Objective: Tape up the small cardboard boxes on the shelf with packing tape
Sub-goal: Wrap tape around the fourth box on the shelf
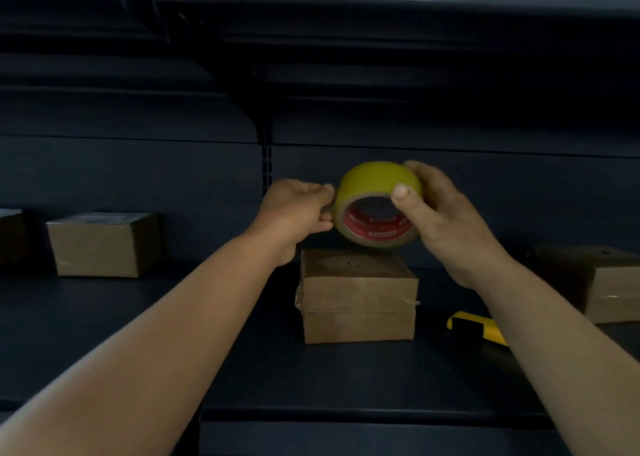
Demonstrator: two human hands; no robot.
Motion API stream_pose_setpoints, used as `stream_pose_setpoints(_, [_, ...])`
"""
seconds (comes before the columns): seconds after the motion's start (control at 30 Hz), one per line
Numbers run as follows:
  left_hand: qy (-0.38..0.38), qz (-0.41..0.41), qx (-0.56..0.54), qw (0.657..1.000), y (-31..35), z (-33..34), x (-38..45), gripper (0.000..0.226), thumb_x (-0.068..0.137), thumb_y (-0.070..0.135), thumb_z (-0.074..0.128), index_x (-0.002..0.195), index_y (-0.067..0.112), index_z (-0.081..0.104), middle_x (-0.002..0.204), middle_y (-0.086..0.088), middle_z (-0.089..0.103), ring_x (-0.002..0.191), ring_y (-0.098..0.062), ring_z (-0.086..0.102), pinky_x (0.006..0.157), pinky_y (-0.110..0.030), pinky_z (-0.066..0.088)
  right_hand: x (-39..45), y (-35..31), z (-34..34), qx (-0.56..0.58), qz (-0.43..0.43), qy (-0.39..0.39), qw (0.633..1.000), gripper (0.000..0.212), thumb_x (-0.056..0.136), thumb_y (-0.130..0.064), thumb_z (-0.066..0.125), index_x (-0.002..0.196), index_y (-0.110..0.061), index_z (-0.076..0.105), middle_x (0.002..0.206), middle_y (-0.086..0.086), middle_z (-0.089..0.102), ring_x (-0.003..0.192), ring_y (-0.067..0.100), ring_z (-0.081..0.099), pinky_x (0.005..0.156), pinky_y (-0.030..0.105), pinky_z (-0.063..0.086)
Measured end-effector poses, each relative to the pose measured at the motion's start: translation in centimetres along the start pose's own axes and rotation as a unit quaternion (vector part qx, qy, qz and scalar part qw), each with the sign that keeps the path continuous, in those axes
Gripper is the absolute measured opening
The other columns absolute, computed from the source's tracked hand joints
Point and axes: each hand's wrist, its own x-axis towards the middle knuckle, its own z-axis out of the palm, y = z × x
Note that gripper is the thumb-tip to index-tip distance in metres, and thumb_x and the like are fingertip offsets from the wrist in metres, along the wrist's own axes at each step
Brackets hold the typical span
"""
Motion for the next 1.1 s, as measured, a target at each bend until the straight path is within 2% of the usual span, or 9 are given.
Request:
stream_pose_setpoints(0.13, [-0.001,-0.064,-0.114,0.991,0.2,0.3,-0.5,0.014,0.092,0.018,0.062,0.083,0.008,0.063,0.074,-0.002,0.060,0.064,-0.008,0.057,0.063,-0.020,0.059,0.6,1.4,0.7,0.144,0.067,0.015,0.987,0.105,0.052,-0.050,0.077,0.143,-0.020,0.033,0.127,-0.002,0.057,0.116,0.011,0.056,0.098,0.027,0.045])
stream_pose_setpoints(0.23, [0.011,-0.084,-0.144,0.986,0.2,0.7,-0.7,0.015,0.092,0.018,0.061,0.082,0.006,0.063,0.072,-0.002,0.059,0.060,-0.007,0.056,0.059,-0.020,0.058,0.8,1.9,1.2,0.248,0.102,0.057,0.962,0.074,0.058,-0.031,0.078,0.126,-0.012,0.054,0.114,0.003,0.067,0.106,0.015,0.063,0.091,0.027,0.050])
stream_pose_setpoints(0.33, [0.021,-0.096,-0.163,0.982,0.0,0.9,-0.9,0.014,0.092,0.018,0.062,0.083,0.007,0.063,0.068,0.000,0.058,0.057,-0.007,0.056,0.055,-0.019,0.057,0.7,2.1,1.8,0.333,0.127,0.070,0.932,0.029,0.081,-0.018,0.067,0.109,-0.012,0.063,0.089,-0.002,0.074,0.081,0.007,0.070,0.064,0.016,0.054])
stream_pose_setpoints(0.47, [-0.006,-0.109,-0.140,0.984,-0.6,1.1,-1.3,0.021,0.090,0.026,0.065,0.083,0.007,0.063,0.066,-0.002,0.059,0.057,-0.010,0.061,0.054,-0.022,0.057,0.9,2.0,2.3,0.376,0.118,0.093,0.914,0.026,0.088,-0.018,0.063,0.112,-0.027,0.060,0.103,-0.001,0.070,0.087,0.014,0.068,0.076,0.032,0.057])
stream_pose_setpoints(0.57, [0.012,-0.094,-0.070,0.993,-1.0,0.9,-1.1,0.021,0.092,0.029,0.062,0.093,0.009,0.064,0.067,-0.001,0.064,0.061,-0.010,0.064,0.057,-0.021,0.058,1.2,1.3,2.2,0.336,0.068,0.135,0.930,0.022,0.091,-0.009,0.058,0.098,-0.030,0.063,0.094,-0.002,0.066,0.081,0.015,0.060,0.081,0.037,0.051])
stream_pose_setpoints(0.7, [0.039,-0.024,0.017,0.999,-1.6,0.7,-0.7,0.021,0.095,0.028,0.057,0.104,0.009,0.062,0.064,0.002,0.064,0.063,-0.006,0.061,0.062,-0.018,0.056,1.4,0.5,2.1,0.274,0.001,0.153,0.950,0.031,0.088,-0.001,0.058,0.093,-0.031,0.065,0.096,-0.001,0.068,0.096,0.018,0.064,0.091,0.036,0.052])
stream_pose_setpoints(0.87, [-0.022,-0.047,-0.013,0.999,-1.2,1.2,-0.8,0.019,0.092,0.029,0.062,0.089,0.010,0.060,0.073,-0.002,0.061,0.066,-0.008,0.060,0.061,-0.019,0.057,1.9,0.2,1.7,0.213,-0.029,0.181,0.960,0.030,0.088,-0.003,0.059,0.092,-0.032,0.064,0.085,-0.012,0.065,0.083,0.004,0.061,0.077,0.022,0.049])
stream_pose_setpoints(1.0, [-0.010,-0.015,0.095,0.995,-1.4,1.0,-0.5,0.029,0.091,0.013,0.061,0.116,0.009,0.048,0.078,-0.004,0.059,0.064,-0.009,0.056,0.053,-0.018,0.050,1.8,0.5,1.8,0.158,-0.048,0.173,0.971,0.032,0.088,-0.001,0.059,0.094,-0.032,0.064,0.089,-0.012,0.065,0.080,-0.004,0.061,0.074,0.013,0.049])
stream_pose_setpoints(1.1, [-0.014,0.004,0.167,0.986,-1.5,-0.3,-0.2,0.014,0.093,0.021,0.059,0.100,0.017,0.049,0.090,-0.005,0.061,0.073,-0.010,0.055,0.059,-0.020,0.046,1.8,0.6,0.6,0.095,-0.057,0.180,0.977,0.043,0.085,0.007,0.056,0.092,-0.034,0.064,0.090,-0.016,0.064,0.077,-0.007,0.061,0.066,0.004,0.047])
